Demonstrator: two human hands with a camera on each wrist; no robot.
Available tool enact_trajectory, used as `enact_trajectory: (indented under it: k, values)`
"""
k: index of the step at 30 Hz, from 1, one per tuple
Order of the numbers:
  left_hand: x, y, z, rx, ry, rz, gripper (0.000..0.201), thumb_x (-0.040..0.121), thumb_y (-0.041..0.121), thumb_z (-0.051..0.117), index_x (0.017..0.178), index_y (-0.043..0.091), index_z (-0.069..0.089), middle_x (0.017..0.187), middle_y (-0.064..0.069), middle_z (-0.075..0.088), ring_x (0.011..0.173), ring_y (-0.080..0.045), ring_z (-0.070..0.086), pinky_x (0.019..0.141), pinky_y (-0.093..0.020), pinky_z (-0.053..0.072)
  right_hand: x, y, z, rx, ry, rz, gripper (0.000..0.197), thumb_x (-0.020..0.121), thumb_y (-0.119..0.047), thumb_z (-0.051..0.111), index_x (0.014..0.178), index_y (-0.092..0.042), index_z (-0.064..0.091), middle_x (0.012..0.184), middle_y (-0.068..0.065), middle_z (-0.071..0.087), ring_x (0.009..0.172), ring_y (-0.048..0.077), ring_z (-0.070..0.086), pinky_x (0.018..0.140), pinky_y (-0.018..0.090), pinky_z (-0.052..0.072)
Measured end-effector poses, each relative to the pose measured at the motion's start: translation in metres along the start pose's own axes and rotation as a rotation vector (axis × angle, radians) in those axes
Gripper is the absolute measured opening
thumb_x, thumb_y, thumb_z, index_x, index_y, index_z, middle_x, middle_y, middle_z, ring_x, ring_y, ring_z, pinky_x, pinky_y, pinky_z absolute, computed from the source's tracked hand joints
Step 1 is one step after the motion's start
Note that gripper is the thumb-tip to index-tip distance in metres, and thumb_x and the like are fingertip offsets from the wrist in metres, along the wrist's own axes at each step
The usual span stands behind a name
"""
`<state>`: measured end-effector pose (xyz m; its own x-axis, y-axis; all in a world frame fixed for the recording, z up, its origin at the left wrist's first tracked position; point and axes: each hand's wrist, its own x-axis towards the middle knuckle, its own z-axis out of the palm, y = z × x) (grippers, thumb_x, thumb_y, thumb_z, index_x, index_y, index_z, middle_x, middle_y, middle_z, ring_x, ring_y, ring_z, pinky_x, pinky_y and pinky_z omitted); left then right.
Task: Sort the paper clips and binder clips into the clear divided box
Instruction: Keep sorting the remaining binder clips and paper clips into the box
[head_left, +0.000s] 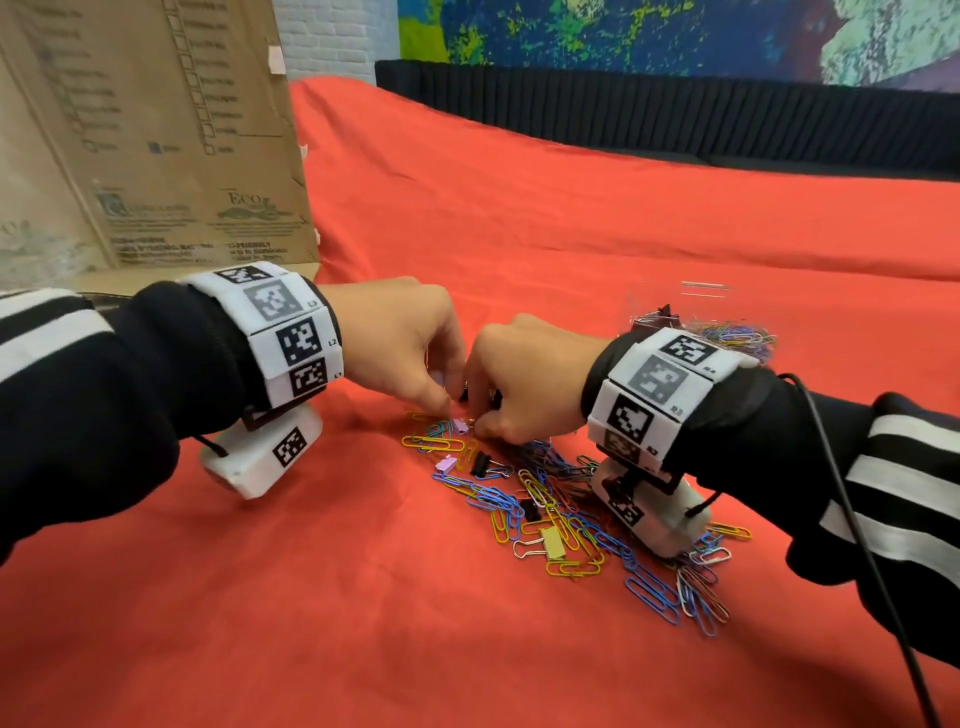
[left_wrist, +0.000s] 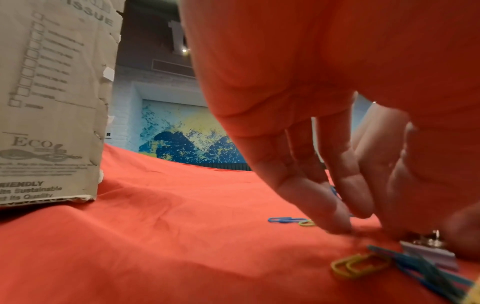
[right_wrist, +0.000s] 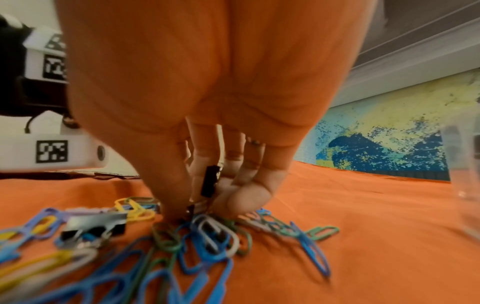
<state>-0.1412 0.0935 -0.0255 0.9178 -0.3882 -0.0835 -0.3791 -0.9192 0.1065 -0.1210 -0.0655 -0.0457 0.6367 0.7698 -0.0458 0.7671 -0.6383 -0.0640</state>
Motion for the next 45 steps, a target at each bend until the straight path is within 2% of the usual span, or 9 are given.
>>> enact_trajectory:
  k: [5, 15, 20, 25, 28, 31, 35, 39, 45]
  values:
    - [0.009, 0.006, 0.011, 0.058, -0.032, 0.043, 0.029, 0.064, 0.059, 0.076, 0.069, 0.031, 0.070, 0.059, 0.014, 0.065, 0.055, 0.001, 0.058, 0.057, -0.020, 0.047, -0.008, 0.012, -0.011, 0.011, -0.020, 0.014, 0.007, 0.074, -0.033, 0.074, 0.078, -0.026, 0.073, 0.061, -0.012, 0.063, 0.057, 0.003, 0.054, 0.060, 0.022, 0.043]
    - [0.012, 0.005, 0.001, -0.047, -0.049, 0.030, 0.014, 0.072, 0.040, 0.073, 0.078, 0.027, 0.074, 0.064, 0.013, 0.071, 0.058, 0.001, 0.063, 0.065, -0.021, 0.054, -0.027, 0.038, -0.022, 0.107, -0.022, 0.104, 0.006, 0.076, -0.022, 0.068, 0.079, -0.025, 0.072, 0.075, -0.006, 0.074, 0.072, 0.008, 0.067, 0.071, 0.022, 0.050]
    - [0.008, -0.006, -0.011, -0.129, -0.038, -0.033, 0.015, 0.081, 0.033, 0.062, 0.076, 0.023, 0.071, 0.061, 0.004, 0.071, 0.053, -0.006, 0.061, 0.060, -0.026, 0.052, -0.026, 0.019, -0.014, 0.250, -0.065, -0.003, 0.027, 0.078, -0.011, 0.062, 0.094, -0.030, 0.070, 0.076, -0.005, 0.073, 0.055, 0.002, 0.061, 0.065, 0.024, 0.053]
    - [0.013, -0.017, -0.010, -0.042, 0.065, -0.074, 0.017, 0.084, 0.033, 0.059, 0.073, 0.022, 0.068, 0.057, 0.003, 0.065, 0.048, -0.006, 0.051, 0.054, -0.024, 0.041, -0.020, -0.002, -0.005, 0.138, -0.063, -0.109, 0.034, 0.078, -0.013, 0.059, 0.094, -0.038, 0.077, 0.070, -0.007, 0.070, 0.060, 0.005, 0.057, 0.069, 0.025, 0.054]
    - [0.022, -0.016, -0.006, -0.023, 0.181, -0.090, 0.023, 0.086, 0.037, 0.058, 0.072, 0.022, 0.068, 0.060, 0.002, 0.065, 0.054, -0.007, 0.055, 0.057, -0.023, 0.040, -0.019, -0.009, -0.002, 0.115, -0.068, -0.106, 0.025, 0.079, -0.018, 0.062, 0.094, -0.031, 0.077, 0.079, -0.010, 0.072, 0.070, 0.010, 0.059, 0.073, 0.023, 0.052]
    - [0.031, -0.011, 0.001, 0.020, 0.163, -0.030, 0.018, 0.083, 0.033, 0.061, 0.085, 0.021, 0.075, 0.072, 0.006, 0.072, 0.070, -0.012, 0.065, 0.069, -0.023, 0.048, -0.023, -0.012, -0.003, 0.092, -0.069, -0.121, 0.018, 0.079, -0.023, 0.067, 0.093, -0.028, 0.077, 0.080, -0.010, 0.072, 0.069, 0.008, 0.058, 0.068, 0.019, 0.047]
    - [0.039, -0.008, 0.002, 0.029, 0.108, 0.043, 0.018, 0.077, 0.032, 0.066, 0.089, 0.026, 0.078, 0.076, 0.008, 0.075, 0.068, -0.002, 0.065, 0.063, -0.014, 0.043, -0.030, -0.015, -0.005, 0.126, -0.057, -0.128, 0.014, 0.077, -0.030, 0.072, 0.089, -0.025, 0.078, 0.076, -0.010, 0.072, 0.067, 0.006, 0.059, 0.070, 0.022, 0.053]
    - [0.038, -0.009, 0.003, -0.011, 0.085, 0.073, 0.017, 0.074, 0.033, 0.072, 0.090, 0.032, 0.077, 0.061, 0.022, 0.066, 0.058, 0.016, 0.059, 0.056, 0.002, 0.037, -0.036, -0.017, -0.003, 0.109, -0.036, -0.126, 0.010, 0.078, -0.030, 0.071, 0.084, -0.023, 0.077, 0.067, -0.011, 0.066, 0.060, 0.007, 0.056, 0.066, 0.024, 0.054]
    - [0.039, -0.008, 0.012, -0.006, 0.020, 0.074, 0.026, 0.071, 0.031, 0.077, 0.097, 0.033, 0.074, 0.059, 0.030, 0.060, 0.060, 0.017, 0.058, 0.056, 0.005, 0.036, -0.046, -0.014, -0.008, 0.098, -0.073, -0.131, 0.018, 0.075, -0.023, 0.069, 0.092, -0.025, 0.077, 0.067, -0.013, 0.064, 0.065, 0.007, 0.056, 0.069, 0.021, 0.053]
